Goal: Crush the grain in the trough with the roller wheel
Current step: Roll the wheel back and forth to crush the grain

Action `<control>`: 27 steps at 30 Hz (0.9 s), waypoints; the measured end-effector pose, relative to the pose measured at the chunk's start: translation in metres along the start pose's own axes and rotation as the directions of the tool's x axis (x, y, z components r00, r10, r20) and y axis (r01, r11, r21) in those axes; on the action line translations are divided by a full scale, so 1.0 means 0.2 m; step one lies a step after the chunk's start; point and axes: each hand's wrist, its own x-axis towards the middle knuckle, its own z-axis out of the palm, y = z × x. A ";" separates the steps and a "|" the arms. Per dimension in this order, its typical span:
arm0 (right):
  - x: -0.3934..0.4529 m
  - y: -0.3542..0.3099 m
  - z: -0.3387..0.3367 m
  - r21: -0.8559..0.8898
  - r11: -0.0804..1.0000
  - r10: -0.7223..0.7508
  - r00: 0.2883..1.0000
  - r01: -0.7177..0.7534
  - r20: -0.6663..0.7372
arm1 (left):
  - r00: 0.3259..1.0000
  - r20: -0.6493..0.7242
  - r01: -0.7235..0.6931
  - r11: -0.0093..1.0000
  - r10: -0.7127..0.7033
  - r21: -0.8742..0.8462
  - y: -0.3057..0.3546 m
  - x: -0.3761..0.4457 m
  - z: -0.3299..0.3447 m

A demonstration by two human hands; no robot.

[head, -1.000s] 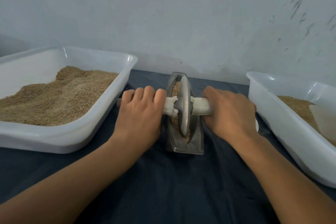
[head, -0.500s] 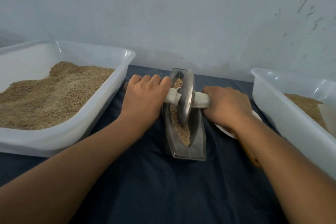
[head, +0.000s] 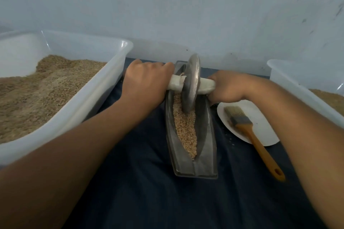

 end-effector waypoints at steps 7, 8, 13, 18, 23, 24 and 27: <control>-0.02 0.01 0.03 -0.013 1.000 0.002 0.996 -0.004 -0.085 | 0.998 -0.060 -0.013 1.000 0.012 -0.011 0.01 -0.03 -0.01; -0.04 0.01 0.04 -0.042 0.999 0.009 0.993 -0.014 -0.115 | 0.998 -0.066 -0.014 1.000 0.012 -0.025 0.01 -0.04 -0.02; -0.12 0.00 0.11 -0.153 0.988 -0.017 0.955 -0.030 -0.297 | 0.998 -0.061 -0.006 0.999 0.003 -0.051 0.03 -0.11 -0.08; -0.20 -0.02 0.17 -0.193 0.979 -0.024 0.908 -0.063 -0.418 | 0.999 -0.032 0.008 0.999 -0.010 -0.041 0.05 -0.19 -0.15; -0.29 -0.04 0.24 -0.207 0.971 -0.005 0.861 -0.117 -0.508 | 0.998 -0.060 0.005 0.999 -0.008 -0.051 0.07 -0.26 -0.22; -0.31 -0.04 0.25 -0.207 0.971 -0.005 0.854 -0.120 -0.520 | 0.998 -0.064 0.003 0.999 -0.007 -0.054 0.07 -0.27 -0.23; -0.37 -0.05 0.27 -0.199 0.972 -0.005 0.840 -0.123 -0.543 | 0.996 -0.084 -0.004 0.999 0.000 -0.048 0.07 -0.30 -0.26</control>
